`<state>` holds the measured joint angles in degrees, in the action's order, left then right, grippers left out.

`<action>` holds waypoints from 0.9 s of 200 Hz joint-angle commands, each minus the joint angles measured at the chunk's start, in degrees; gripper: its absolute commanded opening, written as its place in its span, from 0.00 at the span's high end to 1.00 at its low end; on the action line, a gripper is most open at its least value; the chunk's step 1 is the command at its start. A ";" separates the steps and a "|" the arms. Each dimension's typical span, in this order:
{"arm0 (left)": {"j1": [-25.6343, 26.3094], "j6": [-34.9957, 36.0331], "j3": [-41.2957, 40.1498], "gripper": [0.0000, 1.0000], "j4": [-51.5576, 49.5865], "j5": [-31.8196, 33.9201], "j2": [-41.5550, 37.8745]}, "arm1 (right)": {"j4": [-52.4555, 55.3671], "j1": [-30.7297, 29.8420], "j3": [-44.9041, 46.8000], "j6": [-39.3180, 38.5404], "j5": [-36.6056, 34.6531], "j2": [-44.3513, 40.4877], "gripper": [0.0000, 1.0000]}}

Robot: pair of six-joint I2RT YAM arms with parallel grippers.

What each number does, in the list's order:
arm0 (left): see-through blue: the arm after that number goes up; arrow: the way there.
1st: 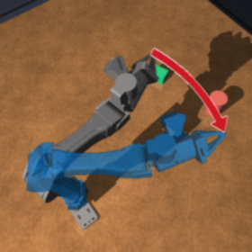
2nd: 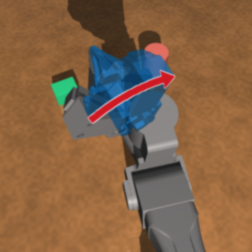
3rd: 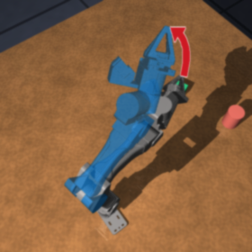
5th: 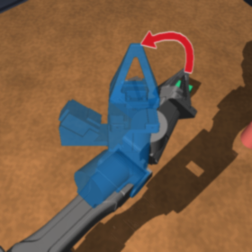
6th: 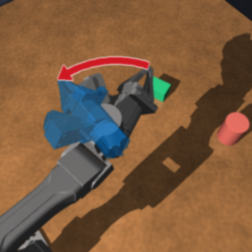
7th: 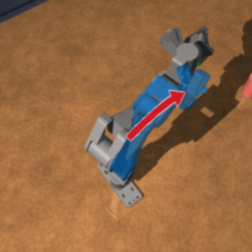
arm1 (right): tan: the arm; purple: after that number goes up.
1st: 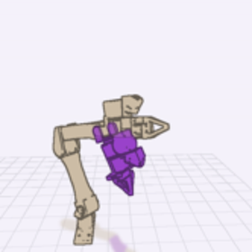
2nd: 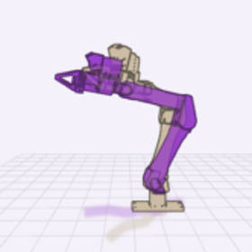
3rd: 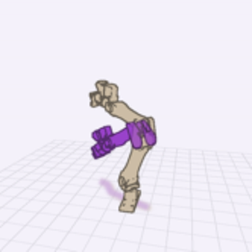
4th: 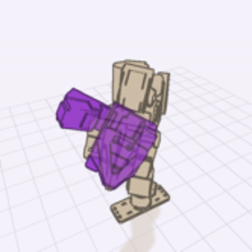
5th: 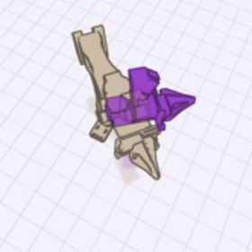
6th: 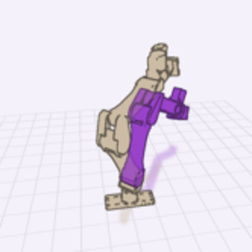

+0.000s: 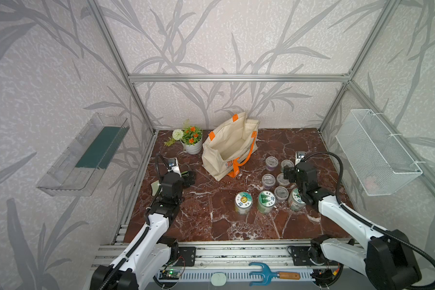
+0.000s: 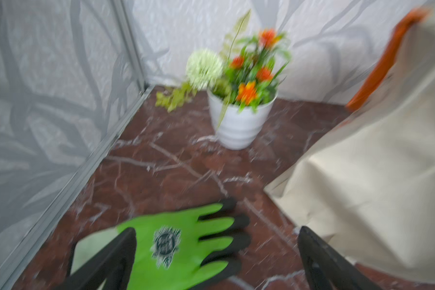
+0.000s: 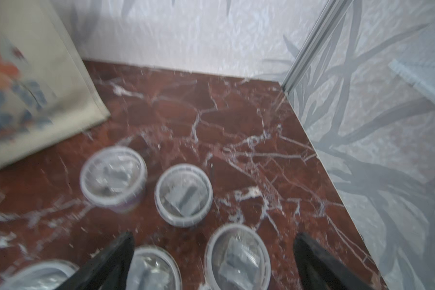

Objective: Take out the seed jars from the canvas bag
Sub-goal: Adjust the canvas bag at the center of the board, then reset both arms

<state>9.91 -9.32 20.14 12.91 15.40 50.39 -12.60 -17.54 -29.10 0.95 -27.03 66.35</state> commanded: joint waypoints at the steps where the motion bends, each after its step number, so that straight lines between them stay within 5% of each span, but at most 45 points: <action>1: -1.37 2.06 -4.98 0.00 16.98 5.57 2.03 | -23.97 2.04 5.60 -6.11 -0.88 3.90 0.01; 64: -6.13 6.82 -7.51 0.00 36.52 0.36 19.43 | -53.44 7.89 12.56 -9.40 21.68 24.63 0.01; 117: -9.37 5.64 -3.70 0.00 40.54 -1.94 30.59 | -57.77 6.55 14.20 -9.62 17.76 25.87 0.01; 180: -10.44 4.05 -2.99 0.00 41.61 -1.95 33.71 | -53.75 6.52 12.23 -9.16 16.92 25.53 0.01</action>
<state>-0.14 -4.69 15.68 52.42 14.15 82.76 -68.71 -10.83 -15.64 -8.23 -8.78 91.48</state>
